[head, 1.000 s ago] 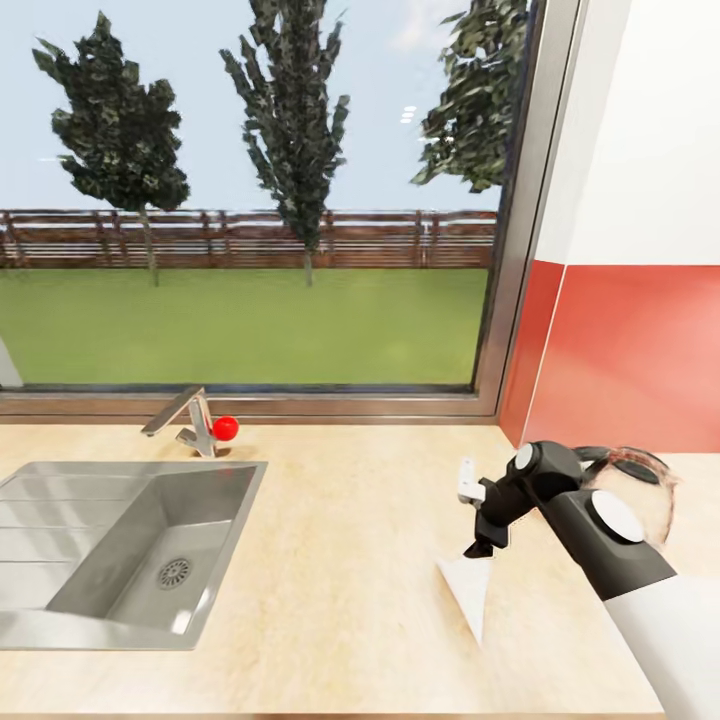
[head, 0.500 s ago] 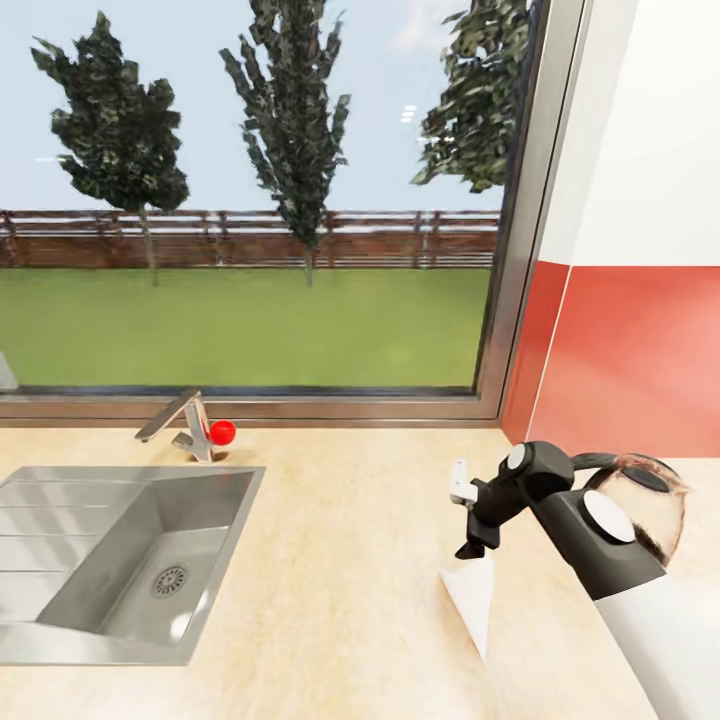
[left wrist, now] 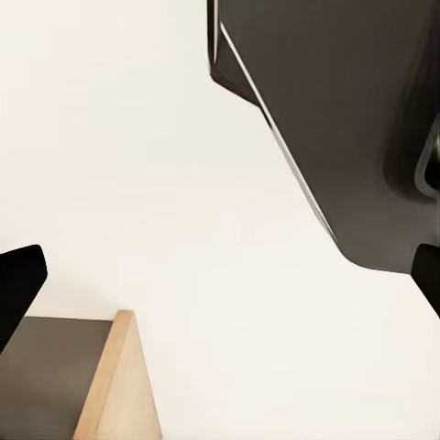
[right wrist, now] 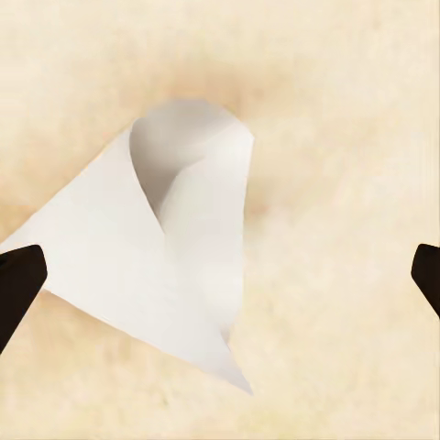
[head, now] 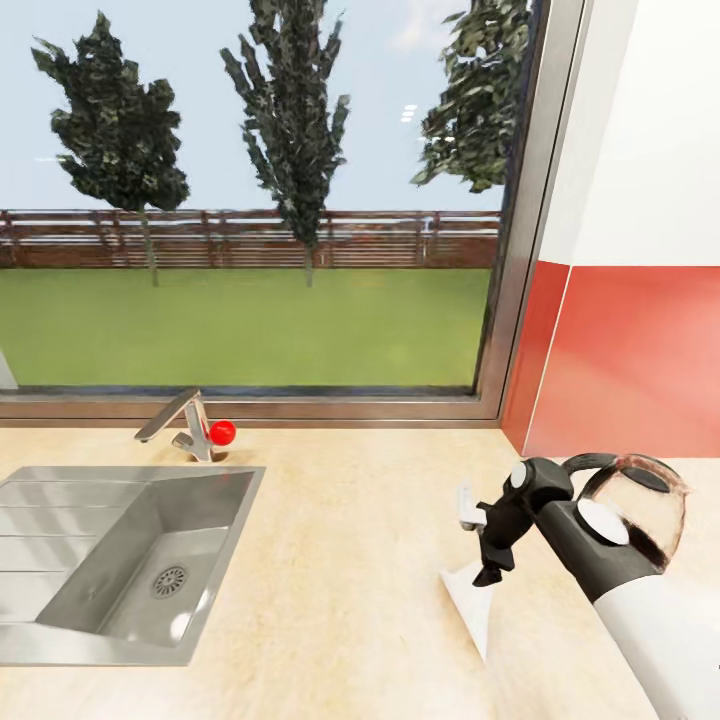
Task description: Set up a coffee station on the kitchen countertop: keep the coffee maker on the countertop, move the bottle of coffee from the kitchen shelf to the counter next to the coffee maker, place a paper coffee filter on top of the coffee maker, put the saucer next to the coffee maker with the coffee cup on the saucer, and place the electric kettle next to the coffee maker.
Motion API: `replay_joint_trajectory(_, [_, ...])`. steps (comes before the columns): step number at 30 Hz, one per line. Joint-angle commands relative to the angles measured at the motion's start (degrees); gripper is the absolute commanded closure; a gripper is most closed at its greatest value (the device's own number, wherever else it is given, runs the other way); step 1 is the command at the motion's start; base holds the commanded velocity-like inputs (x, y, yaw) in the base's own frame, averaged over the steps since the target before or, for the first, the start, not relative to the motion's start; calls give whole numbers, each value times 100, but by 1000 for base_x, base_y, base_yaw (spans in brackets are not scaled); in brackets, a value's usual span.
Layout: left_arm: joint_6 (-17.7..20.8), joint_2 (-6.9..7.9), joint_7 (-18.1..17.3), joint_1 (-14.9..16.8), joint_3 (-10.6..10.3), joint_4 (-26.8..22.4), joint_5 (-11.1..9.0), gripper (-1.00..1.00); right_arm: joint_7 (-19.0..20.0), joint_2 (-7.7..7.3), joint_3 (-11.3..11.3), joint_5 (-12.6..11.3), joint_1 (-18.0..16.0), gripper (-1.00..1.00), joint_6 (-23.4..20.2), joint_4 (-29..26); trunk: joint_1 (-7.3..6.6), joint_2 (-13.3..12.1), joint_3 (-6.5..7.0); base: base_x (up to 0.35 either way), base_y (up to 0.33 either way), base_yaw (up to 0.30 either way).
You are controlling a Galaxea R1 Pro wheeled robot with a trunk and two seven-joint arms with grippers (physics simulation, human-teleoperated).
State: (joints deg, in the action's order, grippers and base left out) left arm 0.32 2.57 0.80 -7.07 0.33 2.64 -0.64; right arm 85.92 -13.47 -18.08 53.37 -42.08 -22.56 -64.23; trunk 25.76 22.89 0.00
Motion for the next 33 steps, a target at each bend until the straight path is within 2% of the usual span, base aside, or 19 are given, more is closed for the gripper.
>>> replay_joint_trajectory(1, [3, 0, 8, -2, 3, 0, -6, -100, 23, -2, -13, 16, -2, -100, -22, 17, 2, 3, 0, 0, 0, 0])
replay_joint_trajectory(22, [79, -2, 11, -77, 0, 0, -6, -100, 30, 11, -82, 16, -2, -100, 287, 283, 2, 3, 0, 44, 0, 0])
replay_joint_trajectory(26, [75, -8, 14, -100, 2, 0, -6, -100, 30, 19, -90, 16, -2, -100, 322, 493, 2, 3, 0, 0, 0, 0])
replay_joint_trajectory(29, [77, -11, 15, -101, 3, 0, -6, -100, 30, 20, -84, 16, -2, -100, 525, 580, 2, 3, 0, 0, 0, 0])
replay_joint_trajectory(33, [81, -16, 17, -103, 3, 0, -6, -100, 30, 30, -72, 16, -2, -100, 977, 1069, 2, 3, 0, 0, 0, 0])
